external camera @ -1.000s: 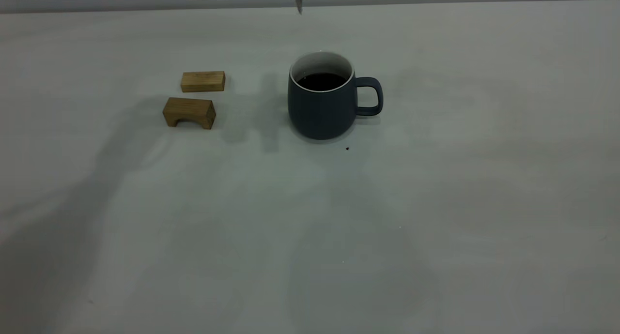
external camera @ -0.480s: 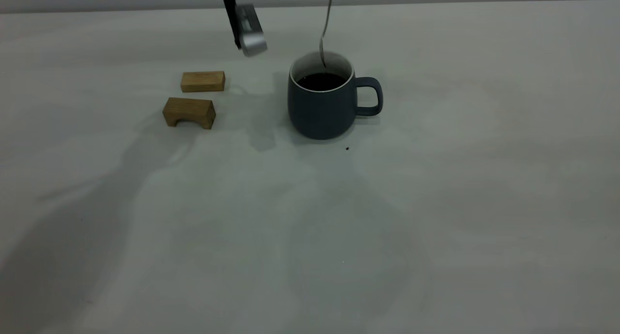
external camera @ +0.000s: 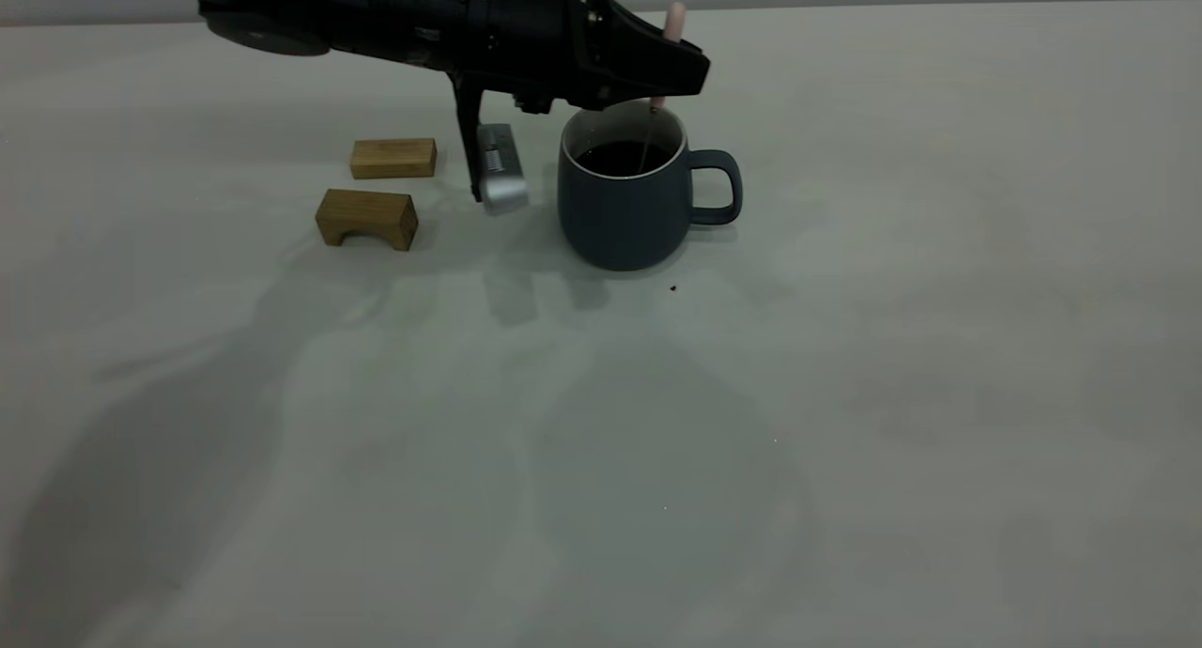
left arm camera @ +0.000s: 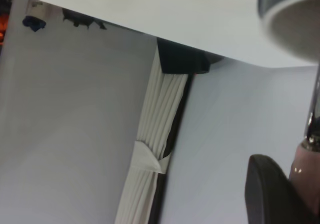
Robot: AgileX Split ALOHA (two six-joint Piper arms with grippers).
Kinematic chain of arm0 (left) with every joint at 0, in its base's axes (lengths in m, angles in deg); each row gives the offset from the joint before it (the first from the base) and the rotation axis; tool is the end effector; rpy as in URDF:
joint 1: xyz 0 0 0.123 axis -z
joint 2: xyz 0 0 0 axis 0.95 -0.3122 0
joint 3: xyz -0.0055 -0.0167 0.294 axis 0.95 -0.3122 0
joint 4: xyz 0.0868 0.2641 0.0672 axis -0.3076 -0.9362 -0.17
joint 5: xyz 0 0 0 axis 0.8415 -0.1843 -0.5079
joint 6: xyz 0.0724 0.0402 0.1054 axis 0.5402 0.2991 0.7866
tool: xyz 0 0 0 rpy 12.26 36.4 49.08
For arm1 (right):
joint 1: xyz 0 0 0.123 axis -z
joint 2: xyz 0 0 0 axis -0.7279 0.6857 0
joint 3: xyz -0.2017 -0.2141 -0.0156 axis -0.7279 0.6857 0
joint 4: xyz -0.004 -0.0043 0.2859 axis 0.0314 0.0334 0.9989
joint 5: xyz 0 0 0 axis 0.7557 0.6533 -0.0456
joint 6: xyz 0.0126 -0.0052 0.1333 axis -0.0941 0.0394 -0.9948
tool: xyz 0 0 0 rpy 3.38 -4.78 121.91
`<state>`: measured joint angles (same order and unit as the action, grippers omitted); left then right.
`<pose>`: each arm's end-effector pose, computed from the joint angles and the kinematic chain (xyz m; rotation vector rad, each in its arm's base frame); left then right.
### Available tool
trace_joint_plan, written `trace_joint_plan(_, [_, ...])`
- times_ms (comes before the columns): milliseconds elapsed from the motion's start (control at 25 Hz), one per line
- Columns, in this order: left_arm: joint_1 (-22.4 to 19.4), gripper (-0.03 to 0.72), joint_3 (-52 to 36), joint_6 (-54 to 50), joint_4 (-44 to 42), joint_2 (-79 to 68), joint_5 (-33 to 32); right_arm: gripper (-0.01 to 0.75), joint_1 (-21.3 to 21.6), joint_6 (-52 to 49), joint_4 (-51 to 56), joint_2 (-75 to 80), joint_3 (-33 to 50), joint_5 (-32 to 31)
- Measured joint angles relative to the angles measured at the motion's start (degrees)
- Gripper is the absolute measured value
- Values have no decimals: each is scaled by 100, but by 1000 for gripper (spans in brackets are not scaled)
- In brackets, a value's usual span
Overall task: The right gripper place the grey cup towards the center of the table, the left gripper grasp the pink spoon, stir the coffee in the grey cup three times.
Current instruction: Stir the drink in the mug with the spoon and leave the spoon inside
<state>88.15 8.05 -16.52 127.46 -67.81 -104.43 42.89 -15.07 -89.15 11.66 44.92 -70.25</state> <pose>0.4779 -0.2463 -0.0147 1.8614 -1.1538 1.0129 0.0556 -0.0070 0.2551 0.0536 2.1590 -0.0040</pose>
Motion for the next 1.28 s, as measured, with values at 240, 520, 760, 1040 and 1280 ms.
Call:
trace_joint_plan(240, [-150,122,85,45,119,-24,347,491,0,0,0,0,0,0])
trace_joint_plan(520, [-10,122,650,392,266,-303,549,491,0,0,0,0,0,0])
trace_joint_plan(760, [146,122,660,107,92,-386,-227,491,0,0,0,0,0,0])
trace_joint_plan(1040, [-171,122,660,-595,-790,-386,-546,491,0,0,0,0,0,0])
trace_joint_plan(1280, [-301,122,707,-440,-615,-386,-172,491,0,0,0,0,0,0])
